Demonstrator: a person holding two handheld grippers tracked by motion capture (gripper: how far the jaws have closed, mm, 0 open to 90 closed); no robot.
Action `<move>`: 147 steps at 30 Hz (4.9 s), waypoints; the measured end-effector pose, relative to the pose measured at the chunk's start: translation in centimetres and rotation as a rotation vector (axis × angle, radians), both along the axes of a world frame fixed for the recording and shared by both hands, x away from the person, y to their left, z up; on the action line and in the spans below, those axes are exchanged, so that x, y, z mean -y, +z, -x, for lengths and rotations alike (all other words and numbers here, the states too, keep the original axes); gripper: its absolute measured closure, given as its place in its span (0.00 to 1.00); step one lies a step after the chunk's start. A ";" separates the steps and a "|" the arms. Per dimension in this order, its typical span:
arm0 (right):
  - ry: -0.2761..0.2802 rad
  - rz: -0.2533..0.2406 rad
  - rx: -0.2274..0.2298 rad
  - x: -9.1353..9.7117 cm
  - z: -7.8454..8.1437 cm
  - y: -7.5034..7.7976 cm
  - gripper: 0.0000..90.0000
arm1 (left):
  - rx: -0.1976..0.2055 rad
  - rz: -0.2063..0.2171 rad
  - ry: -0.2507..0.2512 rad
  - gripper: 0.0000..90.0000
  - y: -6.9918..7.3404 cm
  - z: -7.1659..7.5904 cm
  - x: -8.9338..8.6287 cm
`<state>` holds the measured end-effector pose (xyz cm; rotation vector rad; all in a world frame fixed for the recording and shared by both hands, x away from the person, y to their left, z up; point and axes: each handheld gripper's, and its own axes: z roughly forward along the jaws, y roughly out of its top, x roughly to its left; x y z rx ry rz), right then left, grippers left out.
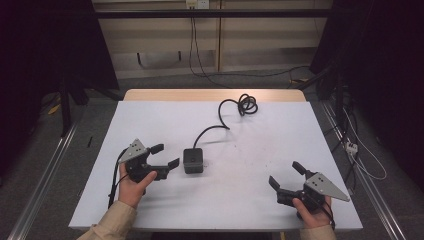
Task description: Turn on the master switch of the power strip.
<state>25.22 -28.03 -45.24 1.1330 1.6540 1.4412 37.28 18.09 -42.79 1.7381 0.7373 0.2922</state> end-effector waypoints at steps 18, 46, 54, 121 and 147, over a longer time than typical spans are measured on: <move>0.003 -0.004 0.002 -0.2 -0.1 0.2 0.04 | -0.015 -0.006 -0.023 0.25 0.5 -0.2 0.9; 0.003 0.006 0.011 -0.1 -0.1 0.6 0.04 | -0.055 -0.001 -0.075 0.61 1.3 -1.1 1.5; 0.011 0.008 0.009 -0.4 -0.2 0.6 0.05 | -0.066 -0.004 -0.093 0.68 1.6 -1.2 1.7; 0.016 0.024 0.014 -0.4 -0.3 0.8 0.05 | -0.116 -0.095 -0.159 1.00 2.0 -2.0 3.8; 0.020 0.027 0.018 -0.5 -0.5 1.0 0.05 | -0.133 -0.121 -0.183 1.00 1.2 -2.0 4.9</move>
